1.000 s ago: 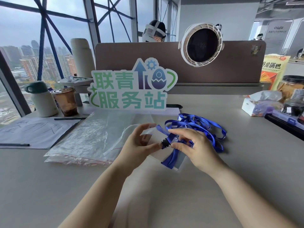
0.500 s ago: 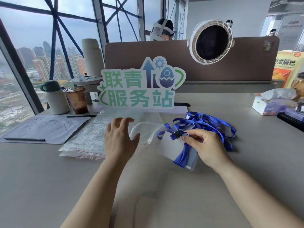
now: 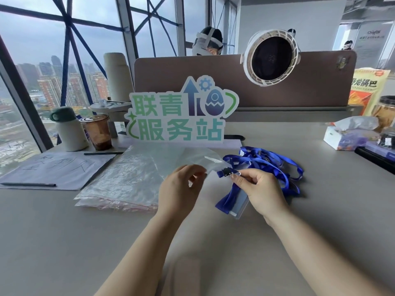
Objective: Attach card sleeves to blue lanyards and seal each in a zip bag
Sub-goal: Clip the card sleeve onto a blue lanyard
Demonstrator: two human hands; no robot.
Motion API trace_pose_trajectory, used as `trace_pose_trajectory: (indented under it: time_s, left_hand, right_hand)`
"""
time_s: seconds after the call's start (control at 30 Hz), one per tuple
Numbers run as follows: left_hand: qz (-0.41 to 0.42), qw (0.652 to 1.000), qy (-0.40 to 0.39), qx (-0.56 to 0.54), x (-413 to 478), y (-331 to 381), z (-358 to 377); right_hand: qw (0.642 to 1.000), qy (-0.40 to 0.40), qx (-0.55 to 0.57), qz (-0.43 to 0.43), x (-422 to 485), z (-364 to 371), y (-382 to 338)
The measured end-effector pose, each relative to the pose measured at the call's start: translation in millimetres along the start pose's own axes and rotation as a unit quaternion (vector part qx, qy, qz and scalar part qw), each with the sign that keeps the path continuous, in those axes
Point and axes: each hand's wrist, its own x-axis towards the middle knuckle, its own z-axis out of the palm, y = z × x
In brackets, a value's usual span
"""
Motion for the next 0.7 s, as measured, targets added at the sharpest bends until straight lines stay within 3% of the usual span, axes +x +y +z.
trace_pose_trajectory:
  time_s: [0.3,0.53,0.7]
  left_hand:
    - [0.005,1.0,0.0,-0.015,0,4,-3]
    - [-0.004,0.993,-0.04,-0.108,-6,20,10]
    - [-0.023,0.987,-0.044,-0.153,-4,21,7]
  right_hand:
    - [0.993,0.081,0.047,0.074,8,-6,0]
    - [0.996,0.071,-0.033,0.044,5,8,4]
    - [0.996,0.049,0.014,0.073,6,8,2]
